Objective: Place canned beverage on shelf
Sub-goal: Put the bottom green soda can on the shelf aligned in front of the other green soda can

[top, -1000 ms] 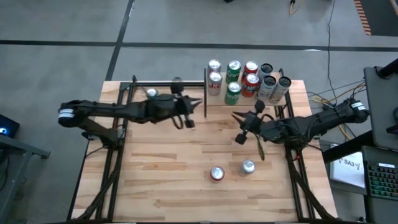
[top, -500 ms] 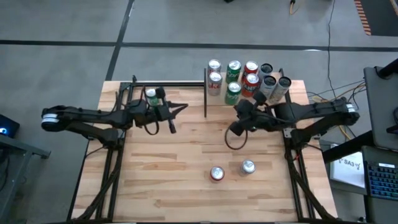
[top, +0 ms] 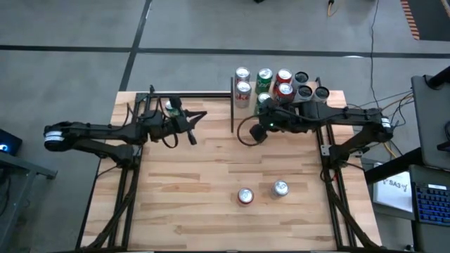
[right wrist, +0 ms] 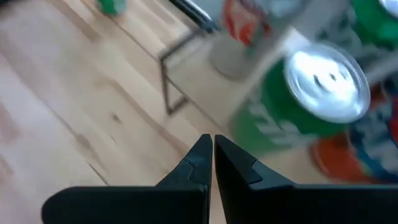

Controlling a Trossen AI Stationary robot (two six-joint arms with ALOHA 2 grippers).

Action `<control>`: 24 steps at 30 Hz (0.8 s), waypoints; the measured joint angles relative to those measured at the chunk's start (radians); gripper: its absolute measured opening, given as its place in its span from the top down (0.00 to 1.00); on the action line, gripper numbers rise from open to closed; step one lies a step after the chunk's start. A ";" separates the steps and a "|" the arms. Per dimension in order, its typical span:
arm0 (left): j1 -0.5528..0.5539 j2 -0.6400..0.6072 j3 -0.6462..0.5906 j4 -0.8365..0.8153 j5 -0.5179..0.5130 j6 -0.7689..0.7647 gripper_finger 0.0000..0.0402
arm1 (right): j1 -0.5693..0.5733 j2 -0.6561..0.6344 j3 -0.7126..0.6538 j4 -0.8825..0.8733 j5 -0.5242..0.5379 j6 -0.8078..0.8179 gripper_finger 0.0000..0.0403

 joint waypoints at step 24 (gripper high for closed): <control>0.009 -0.003 0.004 0.018 0.003 -0.011 1.00 | -0.098 0.018 0.000 -0.106 0.033 0.043 0.98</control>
